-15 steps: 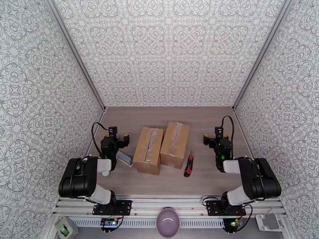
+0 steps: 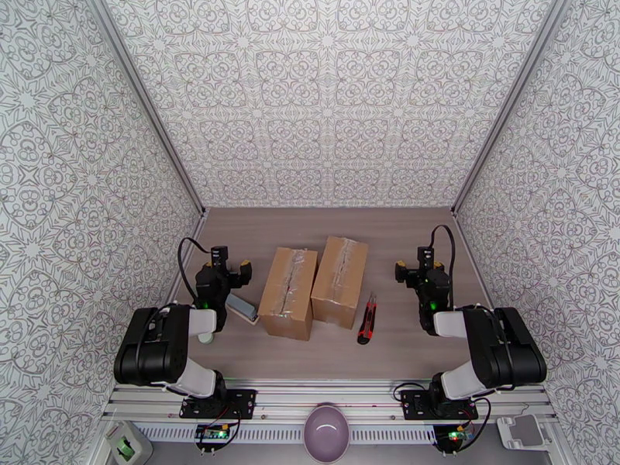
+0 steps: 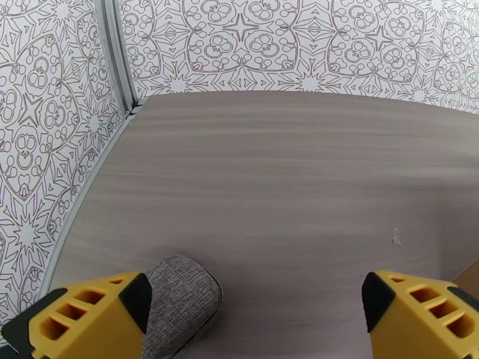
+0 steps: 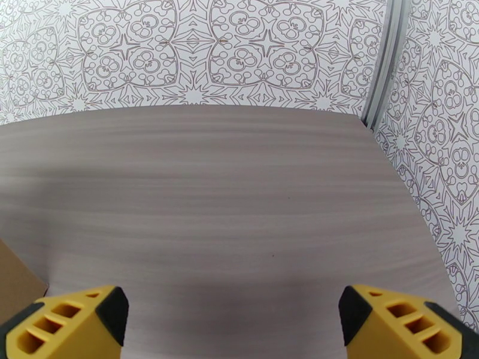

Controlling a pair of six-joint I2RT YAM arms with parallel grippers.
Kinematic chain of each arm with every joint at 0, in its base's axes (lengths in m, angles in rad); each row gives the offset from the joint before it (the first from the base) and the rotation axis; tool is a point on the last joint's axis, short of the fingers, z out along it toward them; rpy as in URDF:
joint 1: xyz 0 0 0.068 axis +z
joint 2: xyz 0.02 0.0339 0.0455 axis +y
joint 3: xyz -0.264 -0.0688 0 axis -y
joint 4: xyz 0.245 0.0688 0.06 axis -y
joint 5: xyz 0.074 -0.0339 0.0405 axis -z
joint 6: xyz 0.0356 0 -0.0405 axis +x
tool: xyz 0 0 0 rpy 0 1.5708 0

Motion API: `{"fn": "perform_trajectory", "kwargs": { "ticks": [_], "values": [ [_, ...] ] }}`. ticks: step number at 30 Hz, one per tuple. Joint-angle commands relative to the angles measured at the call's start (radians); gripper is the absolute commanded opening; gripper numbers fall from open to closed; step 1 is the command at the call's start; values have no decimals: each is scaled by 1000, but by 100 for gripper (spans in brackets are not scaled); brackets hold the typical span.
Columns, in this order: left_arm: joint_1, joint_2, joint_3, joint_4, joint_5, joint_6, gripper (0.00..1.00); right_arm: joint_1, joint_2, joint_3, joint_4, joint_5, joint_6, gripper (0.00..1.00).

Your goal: Unpack the express box

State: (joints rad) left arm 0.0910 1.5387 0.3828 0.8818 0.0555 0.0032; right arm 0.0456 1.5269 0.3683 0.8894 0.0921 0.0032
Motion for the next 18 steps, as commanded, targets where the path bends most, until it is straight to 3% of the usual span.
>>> {"fn": "perform_trajectory", "kwargs": {
  "ticks": [1, 14, 18],
  "values": [
    [6, 3, 9, -12, 9, -5, 99, -7, -2, 17, -5, 13, 15, 99],
    [6, 3, 8, -11, 8, -5, 99, -7, -3, 12, 2, 15, 15, 99],
    [34, -16, -4, 2, 55, -26, 99, -7, -20, -6, 29, 45, 23, 99]
  ]
}}
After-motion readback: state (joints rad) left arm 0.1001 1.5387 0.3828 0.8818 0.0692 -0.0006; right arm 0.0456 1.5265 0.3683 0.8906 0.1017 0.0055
